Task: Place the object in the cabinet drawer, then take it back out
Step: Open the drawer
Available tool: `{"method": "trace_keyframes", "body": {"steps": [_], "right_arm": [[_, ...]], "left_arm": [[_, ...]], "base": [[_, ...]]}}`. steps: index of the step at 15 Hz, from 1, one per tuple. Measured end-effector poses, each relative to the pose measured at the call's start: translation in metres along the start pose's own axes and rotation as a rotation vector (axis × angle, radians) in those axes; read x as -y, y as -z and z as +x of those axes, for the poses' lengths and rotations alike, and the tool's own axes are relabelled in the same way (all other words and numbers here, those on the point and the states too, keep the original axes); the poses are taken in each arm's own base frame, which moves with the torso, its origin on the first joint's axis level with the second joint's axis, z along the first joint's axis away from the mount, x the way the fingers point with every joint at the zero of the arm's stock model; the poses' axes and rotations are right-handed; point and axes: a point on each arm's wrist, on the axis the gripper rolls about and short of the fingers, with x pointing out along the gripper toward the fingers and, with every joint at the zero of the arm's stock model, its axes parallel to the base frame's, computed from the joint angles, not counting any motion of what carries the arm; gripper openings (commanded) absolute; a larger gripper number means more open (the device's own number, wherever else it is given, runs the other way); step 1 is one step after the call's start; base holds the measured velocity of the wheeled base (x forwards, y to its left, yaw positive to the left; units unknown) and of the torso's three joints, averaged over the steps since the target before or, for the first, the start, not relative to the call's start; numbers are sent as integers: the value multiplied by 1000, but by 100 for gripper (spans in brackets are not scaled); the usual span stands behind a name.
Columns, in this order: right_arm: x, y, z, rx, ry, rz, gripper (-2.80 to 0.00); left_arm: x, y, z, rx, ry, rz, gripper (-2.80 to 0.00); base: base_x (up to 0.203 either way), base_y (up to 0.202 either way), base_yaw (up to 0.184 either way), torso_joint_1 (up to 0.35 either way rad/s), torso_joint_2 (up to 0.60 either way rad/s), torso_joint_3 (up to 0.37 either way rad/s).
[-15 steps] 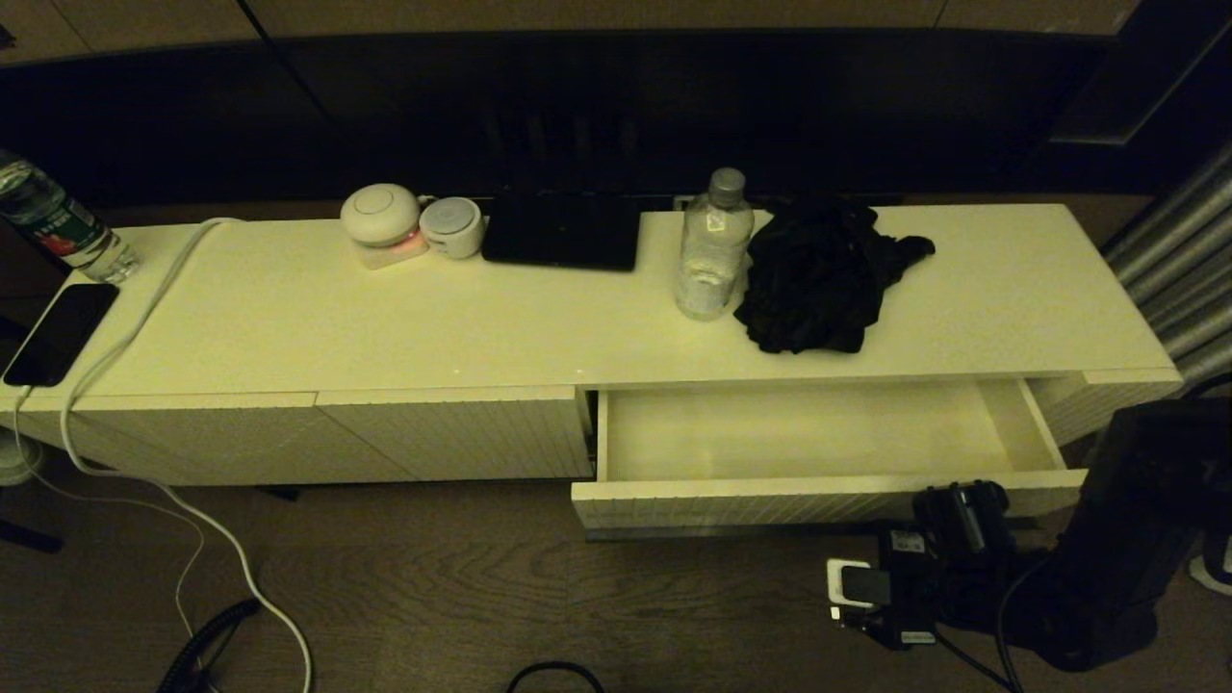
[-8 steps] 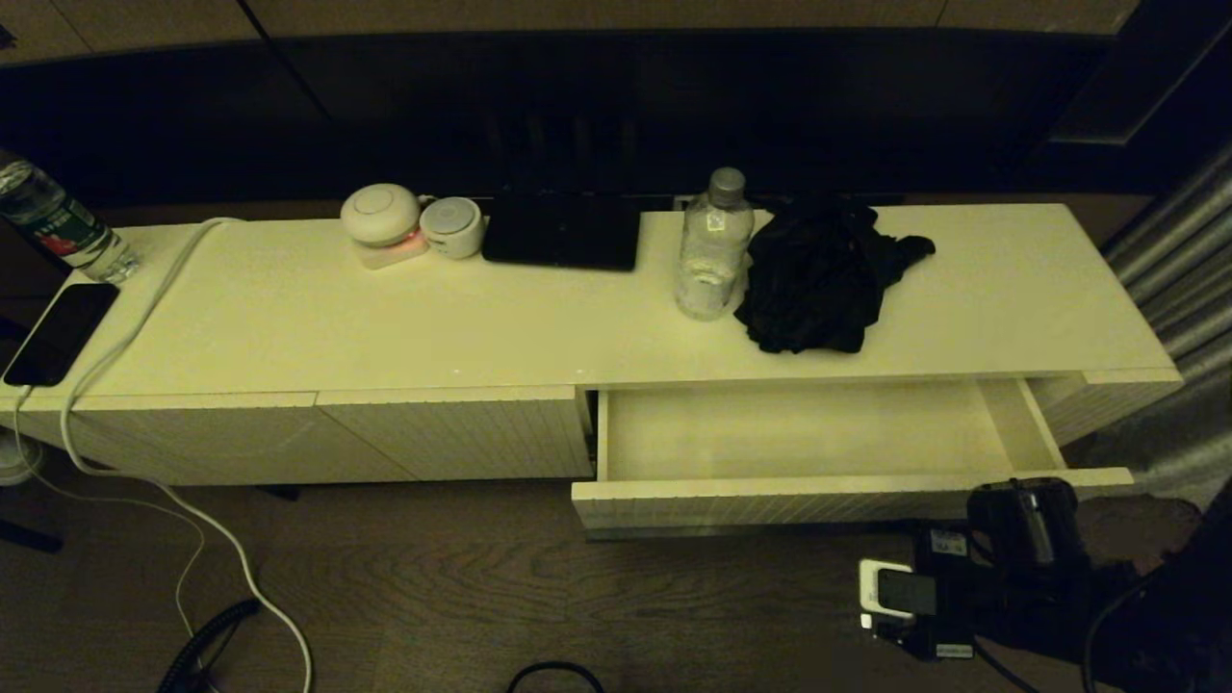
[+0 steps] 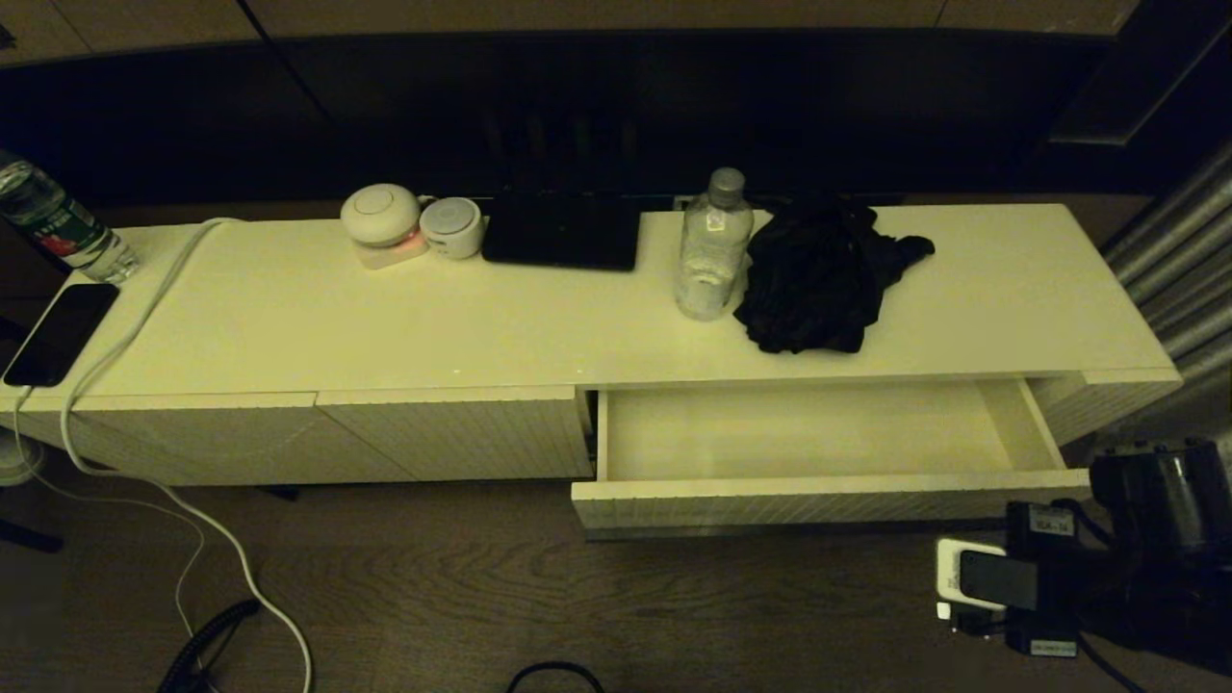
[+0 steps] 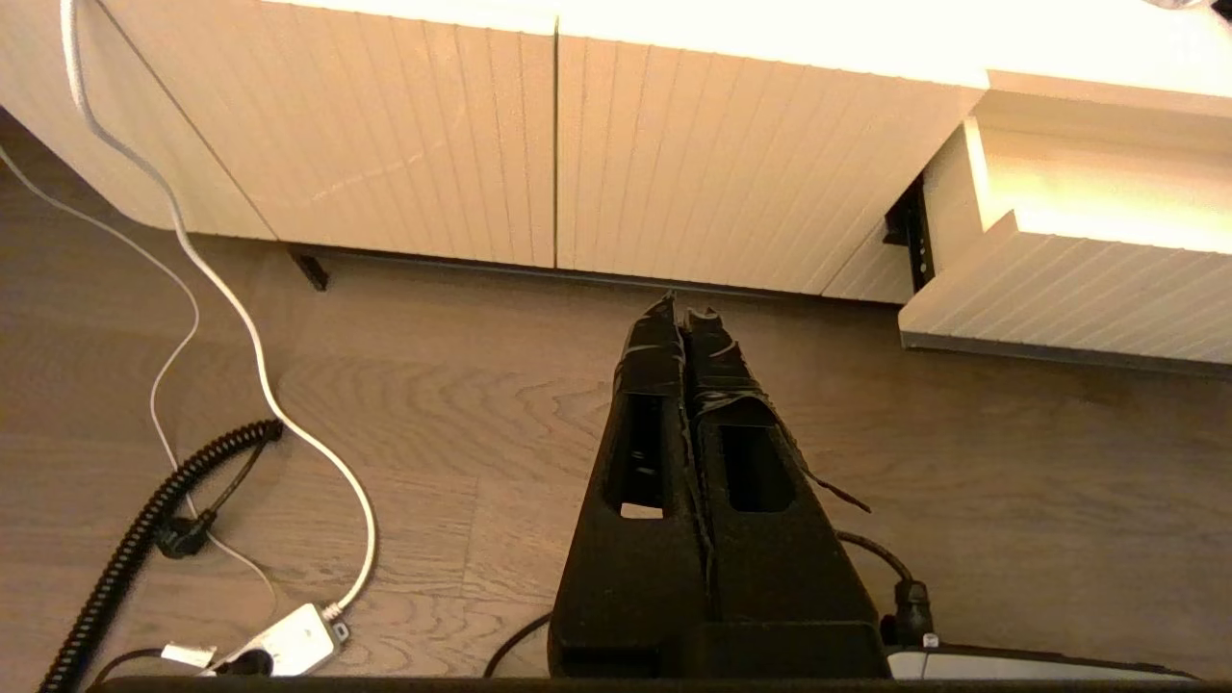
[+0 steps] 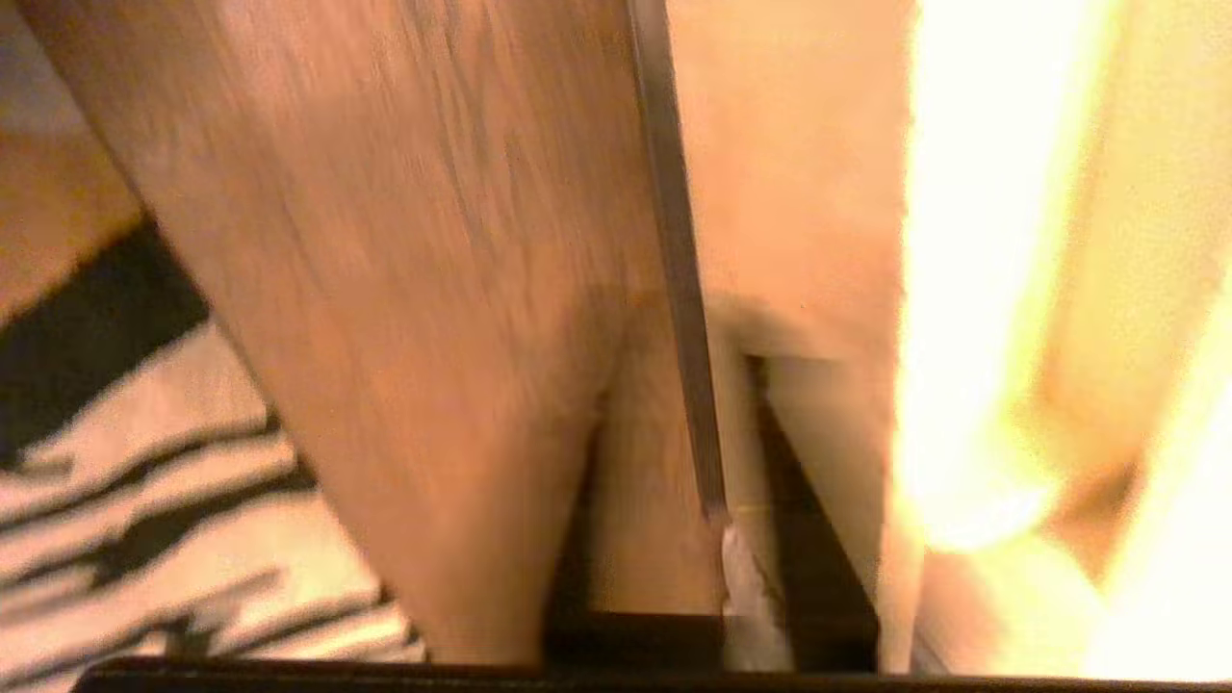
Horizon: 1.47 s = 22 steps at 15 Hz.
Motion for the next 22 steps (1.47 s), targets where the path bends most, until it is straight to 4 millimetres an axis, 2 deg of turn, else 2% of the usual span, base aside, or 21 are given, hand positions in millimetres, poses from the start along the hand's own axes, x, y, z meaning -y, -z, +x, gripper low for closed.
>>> {"method": "trace_keyframes", "body": {"steps": [4,7,9,14,17,20,22], "right_arm": [[27,-17,-21,-4,-13,44,-280],[44,-34,-17,40,23,76,-280],[54,-42,-3,53,37,76,-280],[83,-60,51,72,89,85,-280],[97,-65,79,6,131,133,-280],[100,-67,96,-12,130,143,-280],[100,-67,101,-27,130,154,-280]], "left_arm": [[0,0,0,0,-1,0,-280],[0,0,0,0,0,0,-280],[0,0,0,0,0,0,-280],[0,0,0,0,0,0,-280],[0,0,0,0,0,0,-280],[0,0,0,0,0,0,-280],[0,0,0,0,0,0,-280]], "base": [[0,0,0,0,0,0],[0,0,0,0,0,0],[0,0,0,0,0,0],[0,0,0,0,0,0],[0,0,0,0,0,0],[0,0,0,0,0,0],[0,0,0,0,0,0]]}}
